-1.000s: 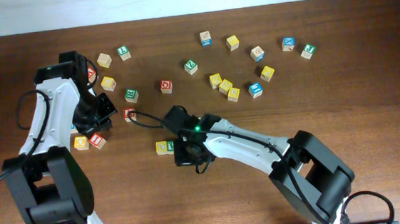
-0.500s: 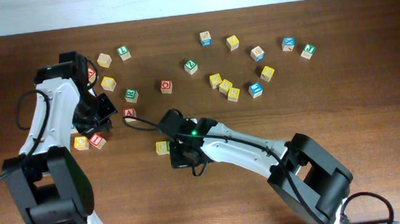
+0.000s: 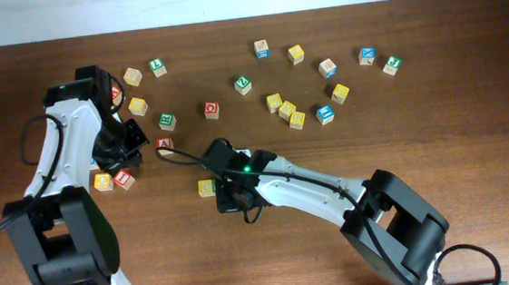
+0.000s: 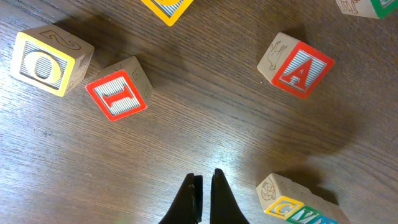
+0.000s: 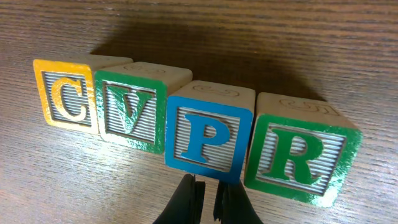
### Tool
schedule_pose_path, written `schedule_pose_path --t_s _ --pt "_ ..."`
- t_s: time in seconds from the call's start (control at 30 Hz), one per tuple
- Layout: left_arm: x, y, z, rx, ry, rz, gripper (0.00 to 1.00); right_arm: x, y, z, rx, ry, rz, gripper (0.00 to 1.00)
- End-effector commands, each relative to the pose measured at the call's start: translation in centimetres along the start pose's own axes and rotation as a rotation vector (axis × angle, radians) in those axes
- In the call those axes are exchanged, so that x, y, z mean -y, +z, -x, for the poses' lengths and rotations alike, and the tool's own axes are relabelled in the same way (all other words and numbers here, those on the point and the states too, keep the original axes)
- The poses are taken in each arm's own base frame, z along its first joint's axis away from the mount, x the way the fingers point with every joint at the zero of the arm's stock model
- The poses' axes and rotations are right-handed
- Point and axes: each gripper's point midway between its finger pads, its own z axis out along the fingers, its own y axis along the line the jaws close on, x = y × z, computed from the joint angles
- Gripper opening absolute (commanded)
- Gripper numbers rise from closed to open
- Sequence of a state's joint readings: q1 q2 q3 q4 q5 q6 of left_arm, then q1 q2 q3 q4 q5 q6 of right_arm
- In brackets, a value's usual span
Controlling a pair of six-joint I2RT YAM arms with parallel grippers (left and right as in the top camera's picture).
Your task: Spell out CVPR
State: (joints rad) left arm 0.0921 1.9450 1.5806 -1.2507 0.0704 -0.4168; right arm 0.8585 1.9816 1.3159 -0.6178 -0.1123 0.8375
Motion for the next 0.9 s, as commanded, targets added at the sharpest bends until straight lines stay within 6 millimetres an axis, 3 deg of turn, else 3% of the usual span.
schedule_pose_path --t_s 0.0,0.63,0.77,0.87 --pt "-0.4 0.0 0.3 0.003 -0.021 0.015 0.0 0.2 0.3 0.1 0.015 -0.022 -0.017 0.04" --pt "-0.5 0.0 0.0 -0.008 -0.022 0.02 0.0 0.4 0.3 0.2 0.017 -0.05 -0.024 0.05" --pt "-0.5 0.0 0.0 -0.008 -0.022 0.02 0.0 -0.1 0.3 -1.0 -0.045 -0.048 0.01 0.05" --pt "-0.5 0.0 0.0 -0.008 -0.022 0.02 0.0 1.2 0.2 -2.3 -0.103 -0.037 -0.04 0.05"
